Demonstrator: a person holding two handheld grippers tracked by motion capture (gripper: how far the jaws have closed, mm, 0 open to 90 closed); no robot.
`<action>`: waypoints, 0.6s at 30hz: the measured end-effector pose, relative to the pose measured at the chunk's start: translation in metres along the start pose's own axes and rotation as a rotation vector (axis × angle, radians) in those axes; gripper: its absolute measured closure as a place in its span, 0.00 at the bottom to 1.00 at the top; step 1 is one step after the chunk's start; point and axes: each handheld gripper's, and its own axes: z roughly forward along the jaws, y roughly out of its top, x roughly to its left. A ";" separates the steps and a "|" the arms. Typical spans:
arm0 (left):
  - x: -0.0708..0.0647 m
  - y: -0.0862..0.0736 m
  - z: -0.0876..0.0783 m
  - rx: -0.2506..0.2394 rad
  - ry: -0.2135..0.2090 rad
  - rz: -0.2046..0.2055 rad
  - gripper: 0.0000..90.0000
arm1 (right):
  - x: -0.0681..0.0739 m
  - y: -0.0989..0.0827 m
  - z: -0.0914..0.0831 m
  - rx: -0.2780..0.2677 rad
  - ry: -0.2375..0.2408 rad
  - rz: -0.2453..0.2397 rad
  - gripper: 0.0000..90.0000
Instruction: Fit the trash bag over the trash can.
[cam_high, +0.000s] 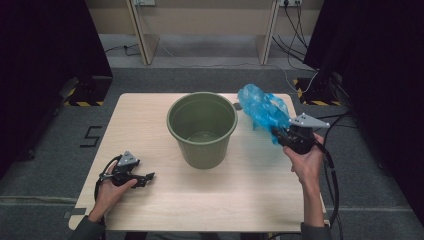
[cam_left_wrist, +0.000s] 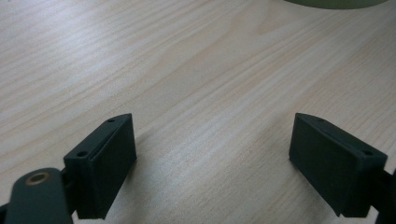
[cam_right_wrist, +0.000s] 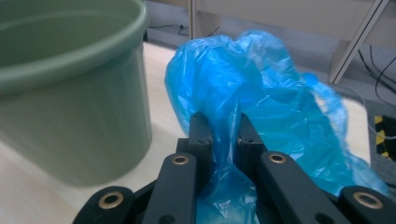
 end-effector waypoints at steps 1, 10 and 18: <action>0.000 0.000 0.000 0.001 0.000 0.000 0.15 | -0.002 0.012 0.001 -0.012 0.004 0.007 0.91; 0.000 0.000 0.000 0.000 0.000 0.000 0.15 | 0.010 0.064 0.003 -0.065 0.010 -0.043 0.91; 0.000 0.000 0.000 0.002 0.000 0.000 0.15 | 0.045 0.102 0.019 -0.082 0.063 -0.122 0.91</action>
